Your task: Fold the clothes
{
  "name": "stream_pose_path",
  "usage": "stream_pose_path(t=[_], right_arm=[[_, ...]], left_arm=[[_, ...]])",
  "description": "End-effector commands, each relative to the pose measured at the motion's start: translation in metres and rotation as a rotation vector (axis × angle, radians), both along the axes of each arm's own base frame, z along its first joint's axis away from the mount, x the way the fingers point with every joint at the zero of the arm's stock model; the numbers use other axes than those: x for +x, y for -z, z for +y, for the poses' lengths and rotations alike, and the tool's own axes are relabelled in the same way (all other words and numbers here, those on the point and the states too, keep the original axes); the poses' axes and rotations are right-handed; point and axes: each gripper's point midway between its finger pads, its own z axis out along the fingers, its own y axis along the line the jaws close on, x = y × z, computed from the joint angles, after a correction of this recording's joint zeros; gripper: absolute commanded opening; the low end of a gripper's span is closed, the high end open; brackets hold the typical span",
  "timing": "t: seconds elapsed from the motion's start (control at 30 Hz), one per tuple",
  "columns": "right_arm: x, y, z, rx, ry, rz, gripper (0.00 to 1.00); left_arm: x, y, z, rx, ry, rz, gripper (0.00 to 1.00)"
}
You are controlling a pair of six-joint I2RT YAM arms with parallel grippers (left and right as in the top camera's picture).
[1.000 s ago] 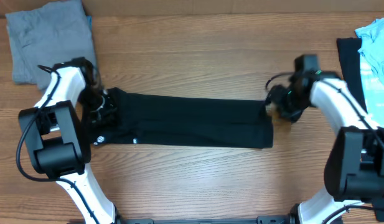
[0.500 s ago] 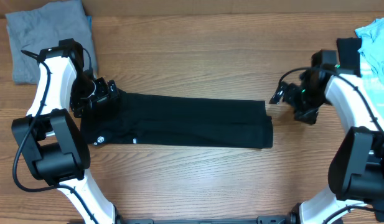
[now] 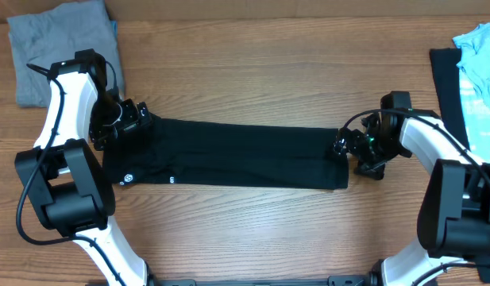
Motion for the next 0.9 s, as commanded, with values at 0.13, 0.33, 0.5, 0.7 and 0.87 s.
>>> stream_pose_path(t=[0.13,0.33,0.5,0.7,0.87], right_arm=[[-0.023,0.021,0.034,0.142,-0.039,0.015,0.96],[-0.032,0.03,0.059,0.132,-0.071,0.03,0.68],[-0.024,0.033,0.061,0.088,-0.039,0.017,0.12],[-0.011,0.032,0.026,-0.022,0.084,0.043,0.04],[0.001,0.015,-0.029,-0.154,0.196,0.08,0.04]], left_arm=[[0.004,-0.01,0.001,0.013,-0.002,-0.029,1.0],[0.004,-0.01,0.001,0.013,-0.002,-0.028,1.0],[0.003,-0.01,0.0,0.012,-0.001,-0.025,1.0],[0.001,-0.01,0.0,0.01,-0.001,-0.014,1.0],[-0.001,-0.01,-0.001,0.008,-0.002,-0.006,1.0]])
